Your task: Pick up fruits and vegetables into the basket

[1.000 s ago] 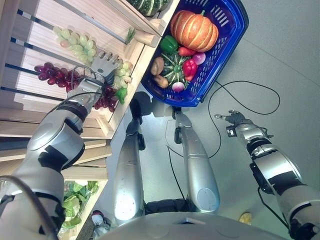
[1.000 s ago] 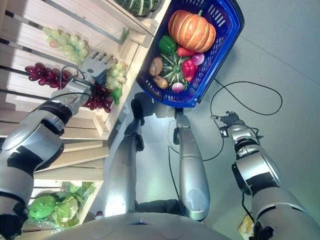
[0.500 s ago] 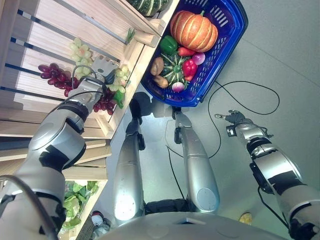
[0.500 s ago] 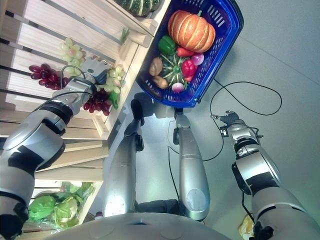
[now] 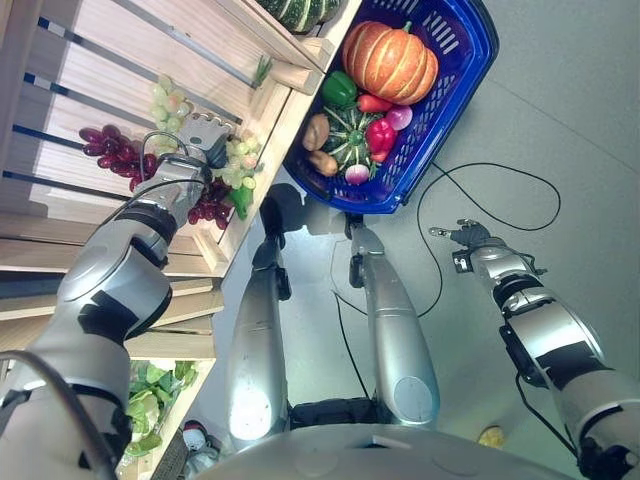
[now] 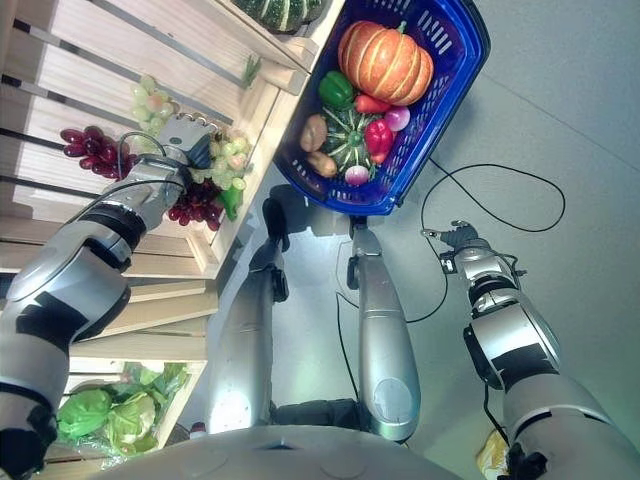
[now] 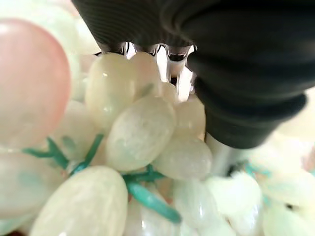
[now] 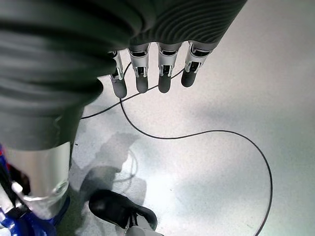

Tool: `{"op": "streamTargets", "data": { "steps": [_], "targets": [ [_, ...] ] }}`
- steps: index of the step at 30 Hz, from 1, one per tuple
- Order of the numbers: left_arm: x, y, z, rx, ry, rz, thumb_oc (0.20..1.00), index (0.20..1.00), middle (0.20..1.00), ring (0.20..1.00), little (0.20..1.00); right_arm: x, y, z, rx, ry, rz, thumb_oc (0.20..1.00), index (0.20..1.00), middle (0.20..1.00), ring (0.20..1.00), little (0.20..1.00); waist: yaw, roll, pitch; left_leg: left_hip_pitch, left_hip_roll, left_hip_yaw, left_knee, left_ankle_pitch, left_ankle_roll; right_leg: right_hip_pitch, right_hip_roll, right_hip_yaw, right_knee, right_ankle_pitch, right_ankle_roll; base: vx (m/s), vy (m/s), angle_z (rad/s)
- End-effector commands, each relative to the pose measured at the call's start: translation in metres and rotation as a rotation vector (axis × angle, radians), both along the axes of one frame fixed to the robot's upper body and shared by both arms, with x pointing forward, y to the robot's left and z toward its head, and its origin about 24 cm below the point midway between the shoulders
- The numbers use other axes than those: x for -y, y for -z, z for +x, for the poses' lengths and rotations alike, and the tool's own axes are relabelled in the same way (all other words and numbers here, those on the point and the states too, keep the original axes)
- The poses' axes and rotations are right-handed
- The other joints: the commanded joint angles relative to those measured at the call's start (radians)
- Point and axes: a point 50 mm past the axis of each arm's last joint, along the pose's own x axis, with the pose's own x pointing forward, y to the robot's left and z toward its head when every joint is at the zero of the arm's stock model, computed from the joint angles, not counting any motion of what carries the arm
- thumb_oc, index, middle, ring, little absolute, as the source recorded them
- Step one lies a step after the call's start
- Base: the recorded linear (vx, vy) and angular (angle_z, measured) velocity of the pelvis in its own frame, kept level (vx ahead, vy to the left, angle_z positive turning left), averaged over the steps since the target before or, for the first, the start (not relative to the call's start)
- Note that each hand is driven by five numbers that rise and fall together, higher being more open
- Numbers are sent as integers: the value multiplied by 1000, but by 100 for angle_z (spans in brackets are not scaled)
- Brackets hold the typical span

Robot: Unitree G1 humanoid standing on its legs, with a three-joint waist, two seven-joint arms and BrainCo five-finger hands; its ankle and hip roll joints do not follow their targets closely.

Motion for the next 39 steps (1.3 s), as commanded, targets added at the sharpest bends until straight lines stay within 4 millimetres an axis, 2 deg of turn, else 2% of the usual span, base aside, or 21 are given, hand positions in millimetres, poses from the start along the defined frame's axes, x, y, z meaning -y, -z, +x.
{"op": "streamTargets", "data": {
  "steps": [1,11,21,28,29,30,39],
  "targets": [
    [-22,32,-13,-122,-88,-108,1000,1000,1000,1000,1000,15,11,-16,-42,40,-15,1000,1000,1000,1000,1000,27,-9,-21,-21,-19,-22,45,-52,-29,16,39,14,40,-37,74,0,0,0],
    [-14,49,-16,-363,-83,-164,1000,1000,1000,1000,1000,16,9,-14,-42,40,-22,1000,1000,1000,1000,1000,23,-5,-21,-15,-18,-18,46,-55,-29,20,38,15,39,-37,75,0,0,0],
    [-14,67,-23,-607,-109,-103,1000,1000,1000,1000,1000,17,6,-13,-34,35,-24,1000,1000,1000,1000,1000,16,-4,-21,-17,-16,-13,48,-58,-28,17,38,17,36,-34,76,0,0,0],
    [-17,65,-22,-571,-137,31,1000,1000,1000,1000,1000,16,4,-10,-32,31,-24,1000,1000,1000,1000,1000,14,-8,-21,-23,-17,-16,47,-56,-30,15,38,18,30,-30,78,0,0,0],
    [-19,64,-21,-554,-150,69,520,520,520,520,520,16,5,-11,-32,31,-24,1000,1000,1000,1000,1000,15,-9,-21,-25,-16,-18,47,-56,-31,14,39,19,28,-30,78,0,0,0],
    [-19,63,-21,-533,-140,102,200,200,200,200,200,15,5,-11,-31,32,-24,1000,1000,1000,1000,1000,14,-9,-21,-26,-16,-18,46,-56,-32,14,39,21,27,-29,79,0,0,0],
    [-30,68,-26,-554,-178,196,200,200,200,200,200,14,9,-14,-25,44,-11,1000,1000,1000,1000,1000,21,-11,-21,-19,-21,-21,36,-55,-29,23,36,11,15,-27,78,0,0,0]
  ]
}}
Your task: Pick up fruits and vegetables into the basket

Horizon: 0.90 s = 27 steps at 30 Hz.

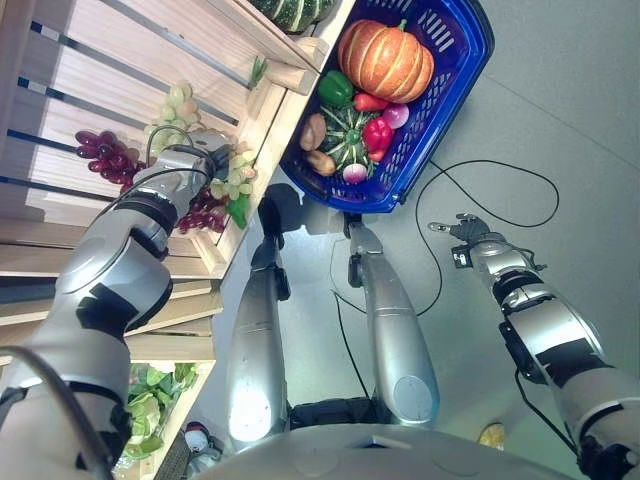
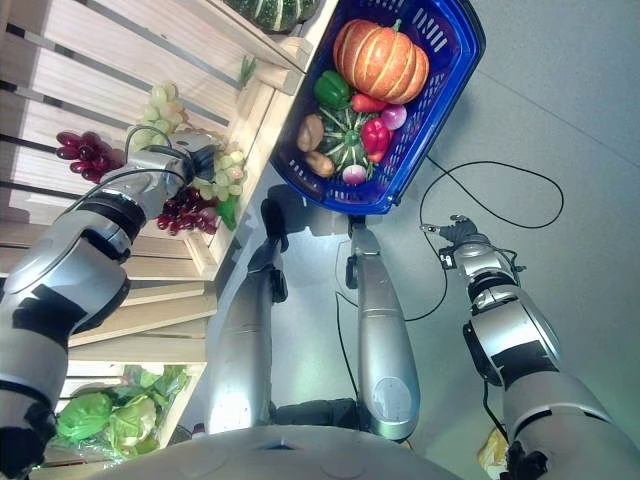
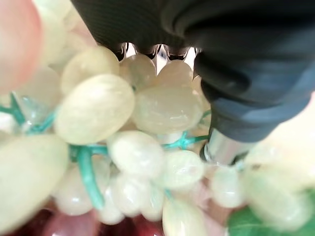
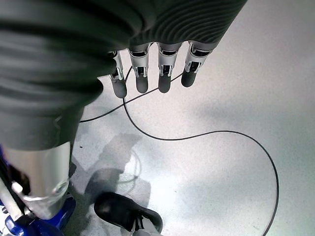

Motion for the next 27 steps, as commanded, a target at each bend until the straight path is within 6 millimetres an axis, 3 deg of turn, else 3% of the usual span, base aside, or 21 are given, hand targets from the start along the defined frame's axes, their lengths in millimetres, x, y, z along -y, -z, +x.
{"op": "streamTargets", "data": {
  "steps": [1,14,17,18,23,25,26,27],
  "targets": [
    [-28,51,-24,-169,-108,64,200,200,200,200,200,16,15,-18,-46,54,-11,1000,1000,1000,1000,1000,35,-11,-21,-17,-24,-23,37,-51,-28,25,33,9,18,-27,78,0,0,0],
    [-26,53,-25,-146,-136,-31,200,200,200,200,200,14,14,-17,-44,48,-10,1000,1000,1000,1000,1000,34,-9,-21,-15,-24,-22,39,-50,-30,28,32,12,19,-29,75,0,0,0],
    [-24,44,-20,8,-227,-403,200,200,200,200,200,15,11,-15,-27,57,-4,1000,1000,1000,1000,1000,42,-6,-21,-10,-25,-23,35,-47,-28,32,36,15,23,-30,73,0,0,0],
    [-25,43,-20,20,-240,-442,200,200,200,200,200,15,11,-15,-23,59,-3,1000,1000,1000,1000,1000,42,-6,-21,-9,-26,-23,35,-46,-27,33,36,16,24,-31,73,0,0,0],
    [-30,7,-14,290,-276,-1038,200,200,200,200,200,20,5,-14,61,81,35,1000,1000,1000,1000,1000,53,-1,-21,8,-23,-23,24,-42,-27,47,35,12,28,-38,74,0,0,0],
    [-31,5,-13,306,-272,-1079,200,200,200,200,200,20,4,-13,77,83,40,1000,1000,1000,1000,1000,54,0,-21,10,-23,-23,23,-41,-27,48,35,12,28,-39,74,0,0,0],
    [-29,-6,-12,350,-245,-1196,200,200,200,200,200,20,1,-11,116,89,57,1000,1000,1000,1000,1000,58,3,-21,17,-23,-24,18,-41,-27,53,34,10,29,-40,75,12,-39,2],
    [-23,-29,-13,441,-155,-1427,200,200,200,200,200,19,-7,-7,213,98,91,1000,1000,1000,1000,1000,65,10,-21,27,-26,-30,9,-37,-24,60,31,5,29,-40,75,27,-66,2]
  ]
}}
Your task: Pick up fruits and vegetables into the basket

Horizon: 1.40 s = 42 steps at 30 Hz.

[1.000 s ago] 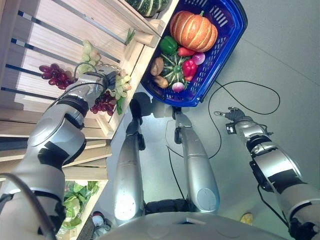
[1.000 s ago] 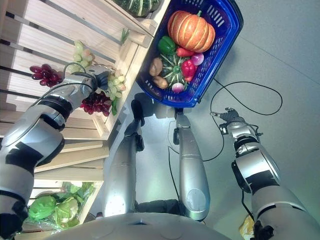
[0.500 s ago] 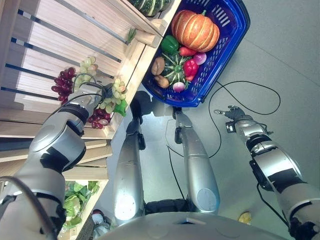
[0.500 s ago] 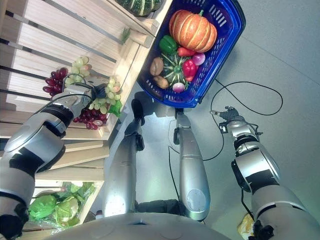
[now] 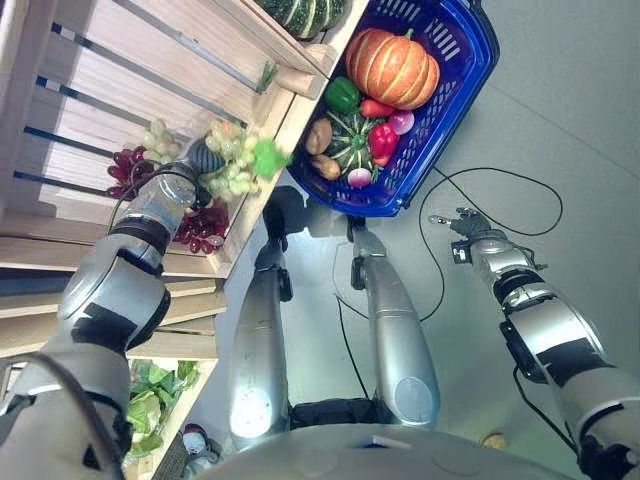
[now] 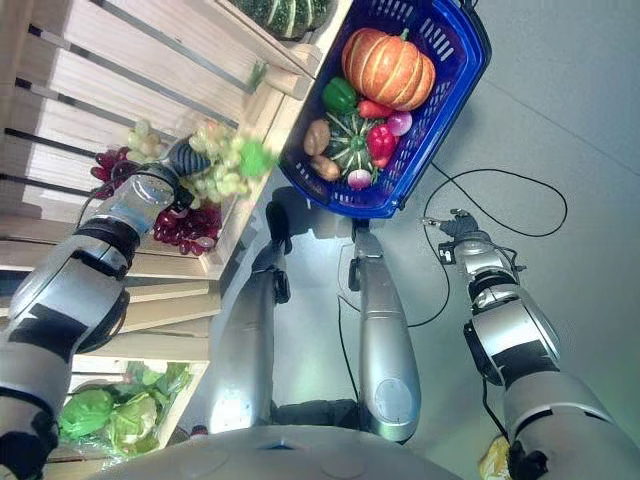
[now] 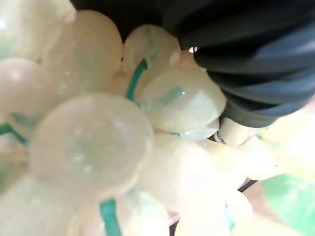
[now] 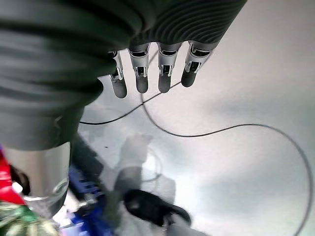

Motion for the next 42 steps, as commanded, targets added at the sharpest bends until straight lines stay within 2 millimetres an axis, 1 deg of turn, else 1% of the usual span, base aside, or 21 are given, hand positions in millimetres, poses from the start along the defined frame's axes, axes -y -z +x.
{"op": "streamTargets", "data": {
  "steps": [1,4,5,6,7,9,11,12,13,14,17,21,24,25,27,28,30,32,38,39,42],
  "targets": [
    [-1,-33,-7,295,46,-507,200,200,200,200,200,18,-4,-11,164,90,38,1000,1000,1000,1000,1000,39,13,-21,6,-25,-36,9,-44,-26,43,34,-4,23,-52,80,23,-68,3],
    [7,-45,-11,383,94,-630,200,200,200,200,200,7,-15,-5,267,88,62,1000,1000,1000,1000,1000,46,15,-21,27,-29,-41,3,-52,-24,60,29,-12,24,-60,80,6,-51,7],
    [11,-52,-14,450,135,-707,200,200,200,200,200,-1,-28,2,348,82,81,1000,1000,1000,1000,1000,50,14,-21,37,-32,-44,-1,-53,-24,71,26,-18,21,-63,79,-20,-37,7],
    [13,-54,-15,464,145,-723,200,200,200,200,200,-4,-33,4,372,82,87,1000,1000,1000,1000,1000,51,14,-21,35,-33,-45,-5,-47,-24,70,26,-21,17,-58,78,-9,-43,8],
    [15,-58,-19,523,177,-799,200,200,200,200,200,-12,-44,8,447,75,95,1000,1000,1000,1000,1000,54,14,-21,46,-35,-47,-4,-55,-24,82,22,-26,21,-67,76,-8,-26,5],
    [17,-67,-23,595,216,-867,200,200,200,200,200,-25,-61,11,538,59,106,1000,1000,1000,1000,1000,54,13,-21,51,-36,-49,-6,-53,-25,87,20,-31,21,-68,74,3,-12,2],
    [18,-69,-26,628,234,-893,200,200,200,200,200,-30,-68,11,582,47,109,1000,1000,1000,1000,1000,53,13,-21,57,-37,-47,-3,-60,-25,93,19,-33,25,-77,73,0,0,0],
    [20,-75,-30,673,269,-936,200,200,200,200,200,-37,-79,12,648,36,116,1000,1000,1000,1000,1000,52,13,-21,54,-37,-47,-5,-55,-25,90,17,-34,23,-73,72,0,0,0],
    [20,-74,-31,676,273,-944,200,200,200,200,200,-38,-80,11,658,34,114,1000,1000,1000,1000,1000,52,13,-21,58,-37,-47,-2,-62,-25,94,17,-34,28,-81,72,0,0,0],
    [22,-77,-36,716,312,-977,200,200,200,200,200,-45,-90,9,731,6,118,1000,1000,1000,1000,1000,51,15,-21,61,-39,-48,-3,-64,-24,97,15,-36,28,-83,72,0,0,0],
    [26,-82,-41,762,369,-1032,200,200,200,200,200,-55,-106,6,815,-32,127,1000,1000,1000,1000,1000,50,19,-21,60,-41,-47,-7,-59,-22,95,13,-35,27,-81,72,0,0,0],
    [42,-90,-52,808,501,-1130,200,200,200,200,200,-81,-134,-2,969,-162,117,1000,1000,1000,1000,1000,46,28,-21,77,-44,-44,-12,-70,-18,109,7,-33,28,-96,74,0,0,0],
    [50,-95,-55,817,562,-1149,200,200,200,200,200,-92,-147,-6,1024,-237,121,1000,1000,1000,1000,1000,44,31,-21,79,-46,-41,-19,-62,-17,111,4,-33,18,-89,74,-1,18,-2],
    [57,-98,-58,819,594,-1131,200,200,200,200,200,-102,-155,-9,1055,-304,107,1000,1000,1000,1000,1000,43,32,-21,84,-47,-38,-16,-70,-18,118,2,-32,20,-96,76,0,0,0],
    [62,-101,-61,817,624,-1129,200,200,200,200,200,-108,-160,-11,1068,-352,110,1000,1000,1000,1000,1000,42,33,-21,85,-48,-38,-16,-70,-17,120,0,-31,19,-96,75,0,0,0],
    [70,-105,-64,814,663,-1111,200,200,200,200,200,-119,-167,-14,1086,-420,90,1000,1000,1000,1000,1000,42,34,-21,81,-49,-36,-22,-59,-17,117,0,-31,11,-86,75,0,0,0],
    [76,-108,-65,804,693,-1095,200,200,200,200,200,-125,-171,-15,1081,-470,96,1000,1000,1000,1000,1000,41,34,-21,90,-49,-33,-22,-65,-16,125,-1,-30,11,-93,75,0,0,0],
    [88,-115,-68,786,755,-1064,200,200,200,200,200,-136,-178,-16,1082,-561,79,1000,1000,1000,1000,1000,43,35,-21,90,-49,-31,-30,-55,-16,128,-3,-31,0,-83,74,0,0,0],
    [97,-120,-71,774,811,-1044,200,200,200,200,200,-144,-184,-18,1082,-619,75,1000,1000,1000,1000,1000,44,37,-21,92,-50,-29,-33,-53,-16,131,-6,-33,-5,-81,74,0,0,0],
    [117,-129,-77,749,917,-1005,200,200,200,200,200,-160,-190,-19,1057,-740,82,1000,1000,1000,1000,1000,46,35,-21,102,-50,-25,-33,-57,-17,144,-9,-36,-7,-85,74,0,0,0],
    [127,-137,-81,739,975,-983,200,200,200,200,200,-168,-194,-19,1039,-799,90,1000,1000,1000,1000,1000,48,35,-21,98,-51,-23,-40,-47,-17,143,-9,-37,-17,-75,72,0,0,0]
  ]
}}
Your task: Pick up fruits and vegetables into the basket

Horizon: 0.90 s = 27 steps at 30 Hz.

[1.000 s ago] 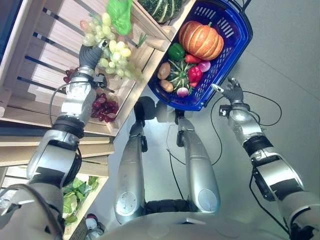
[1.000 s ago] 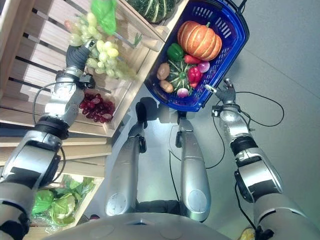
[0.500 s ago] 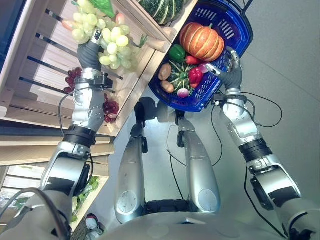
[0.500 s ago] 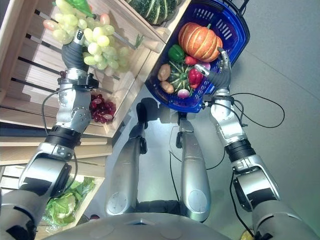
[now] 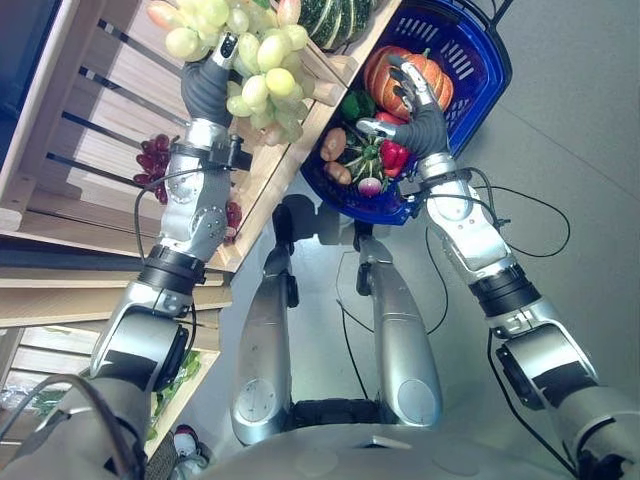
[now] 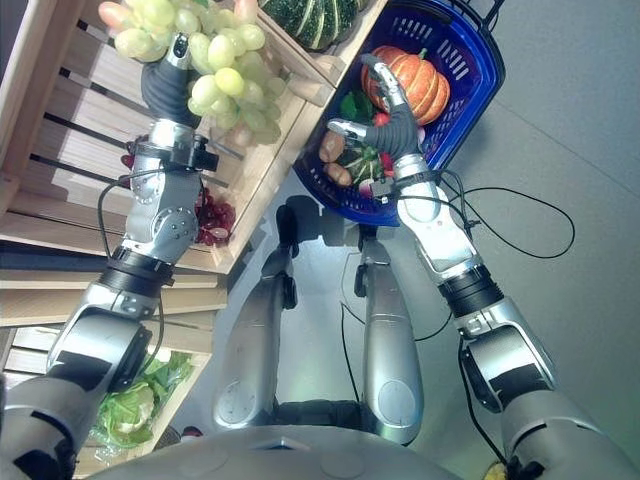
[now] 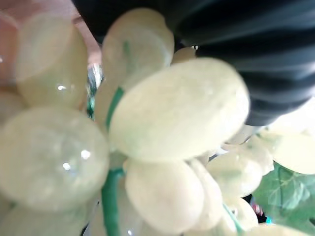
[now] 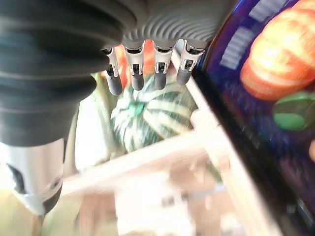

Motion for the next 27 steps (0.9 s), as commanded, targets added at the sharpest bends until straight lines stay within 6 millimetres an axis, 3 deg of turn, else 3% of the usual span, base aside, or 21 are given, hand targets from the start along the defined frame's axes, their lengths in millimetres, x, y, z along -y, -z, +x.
{"op": "streamTargets", "data": {
  "steps": [1,15,27],
  "targets": [
    [23,-38,-24,221,116,41,200,200,200,200,200,-15,-20,-15,76,-126,14,1000,1000,1000,1000,1000,-11,24,-28,3,-46,-18,70,-108,-7,94,-3,-23,-16,-69,70,0,0,0],
    [52,-48,-36,283,213,183,200,200,200,200,200,-39,-23,-19,6,-285,-38,1000,1000,1000,1000,1000,-2,21,-28,5,-48,-20,62,-103,-7,99,-8,-33,-30,-60,69,0,0,0],
    [61,-46,-41,288,264,238,200,200,200,200,200,-47,-27,-24,-2,-353,-30,1000,1000,1000,1000,1000,0,16,-28,5,-49,-21,60,-105,-6,99,-5,-37,-33,-60,70,0,0,0]
  ]
}}
